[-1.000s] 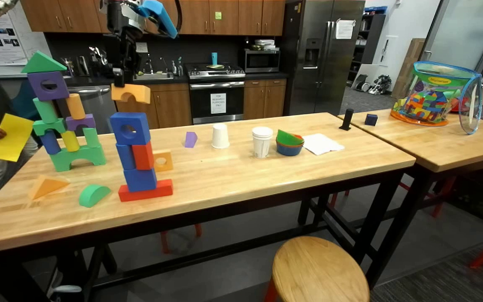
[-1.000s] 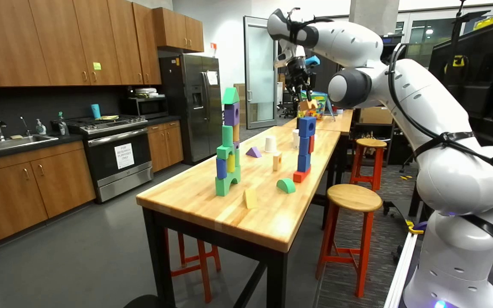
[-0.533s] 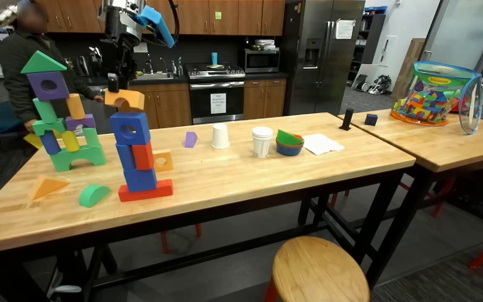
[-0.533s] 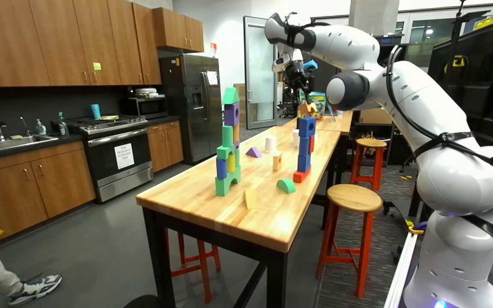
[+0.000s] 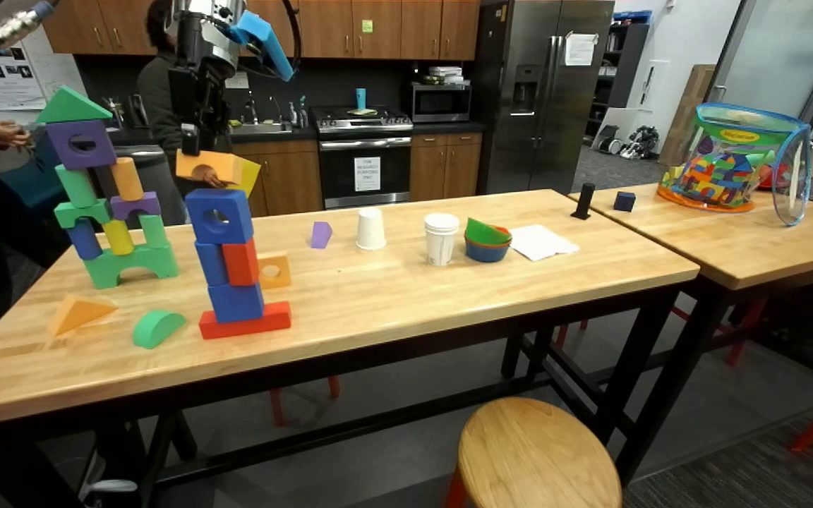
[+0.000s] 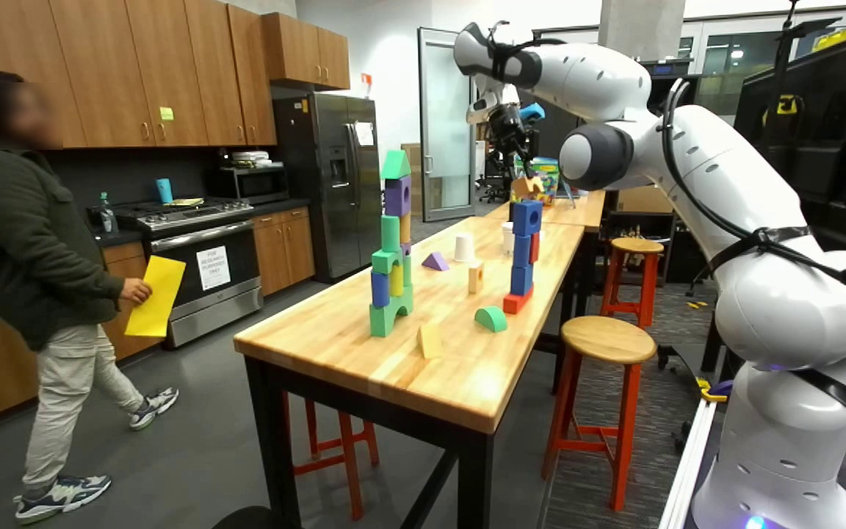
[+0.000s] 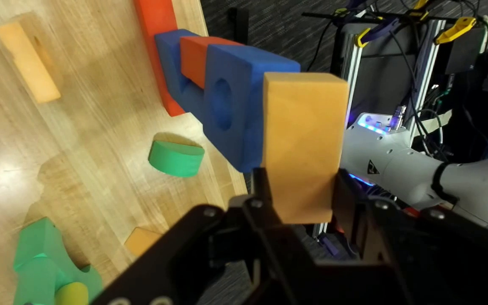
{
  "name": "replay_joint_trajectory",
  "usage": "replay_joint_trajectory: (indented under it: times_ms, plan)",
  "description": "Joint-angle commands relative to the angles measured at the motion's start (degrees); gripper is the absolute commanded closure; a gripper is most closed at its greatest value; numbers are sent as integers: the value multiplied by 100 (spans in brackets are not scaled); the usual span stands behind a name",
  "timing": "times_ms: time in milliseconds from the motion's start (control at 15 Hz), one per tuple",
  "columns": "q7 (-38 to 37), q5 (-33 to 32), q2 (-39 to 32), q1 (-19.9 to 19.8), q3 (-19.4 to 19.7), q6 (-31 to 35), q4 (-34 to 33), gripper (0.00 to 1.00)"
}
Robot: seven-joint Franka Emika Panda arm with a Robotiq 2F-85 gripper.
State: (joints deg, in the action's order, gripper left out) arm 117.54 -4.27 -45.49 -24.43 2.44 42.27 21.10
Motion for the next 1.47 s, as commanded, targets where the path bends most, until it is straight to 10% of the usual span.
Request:
replay_joint_trajectory:
  times_ms: [0,200,267,1200,1267,1400]
  plan:
    - [-29,22,230,5,32,-7,82,85]
    - [-5,-45,241,56,61,-13,120,85]
    - [-12,16,178,2,33,54,129,60]
    - [-13,16,178,8,33,54,138,60]
    - [-12,16,178,8,33,54,138,85]
    - [1,7,85,2,37,-2,4,85]
